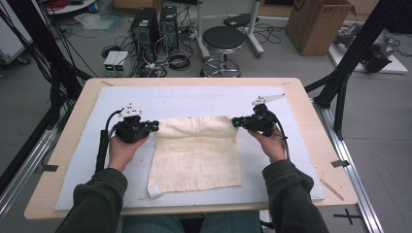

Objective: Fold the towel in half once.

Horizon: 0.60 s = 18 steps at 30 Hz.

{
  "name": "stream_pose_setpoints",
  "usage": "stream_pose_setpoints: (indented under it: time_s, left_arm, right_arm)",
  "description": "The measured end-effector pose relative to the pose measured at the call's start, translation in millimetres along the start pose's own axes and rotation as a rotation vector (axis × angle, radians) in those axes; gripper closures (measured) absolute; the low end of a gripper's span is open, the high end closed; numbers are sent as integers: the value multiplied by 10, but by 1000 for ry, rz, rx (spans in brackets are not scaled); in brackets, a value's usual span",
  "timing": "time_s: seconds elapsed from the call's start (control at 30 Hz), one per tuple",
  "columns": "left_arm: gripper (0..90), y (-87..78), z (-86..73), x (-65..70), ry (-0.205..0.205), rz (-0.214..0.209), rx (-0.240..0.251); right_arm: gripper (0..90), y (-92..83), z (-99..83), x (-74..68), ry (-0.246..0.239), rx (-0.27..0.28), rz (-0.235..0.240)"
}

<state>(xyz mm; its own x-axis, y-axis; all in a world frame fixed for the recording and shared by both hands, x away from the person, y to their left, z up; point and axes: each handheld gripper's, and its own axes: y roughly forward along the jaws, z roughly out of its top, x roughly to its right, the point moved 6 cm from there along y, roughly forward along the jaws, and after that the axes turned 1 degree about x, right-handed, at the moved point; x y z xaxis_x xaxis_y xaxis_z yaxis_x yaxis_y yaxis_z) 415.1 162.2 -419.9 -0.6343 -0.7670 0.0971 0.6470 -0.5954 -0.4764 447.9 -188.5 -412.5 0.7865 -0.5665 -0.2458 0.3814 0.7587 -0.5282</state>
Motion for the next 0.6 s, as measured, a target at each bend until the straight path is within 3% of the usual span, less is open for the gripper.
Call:
stream_pose_setpoints:
  time_s: [0.3,0.6]
  left_arm:
    - [867,-128,16,137,45,-20,14]
    - [867,-235,-98,206,60,-30,12]
  right_arm:
    - [846,-47,-136,-98,-8,8,20]
    - [845,-128,-249,-175,-14,19,34]
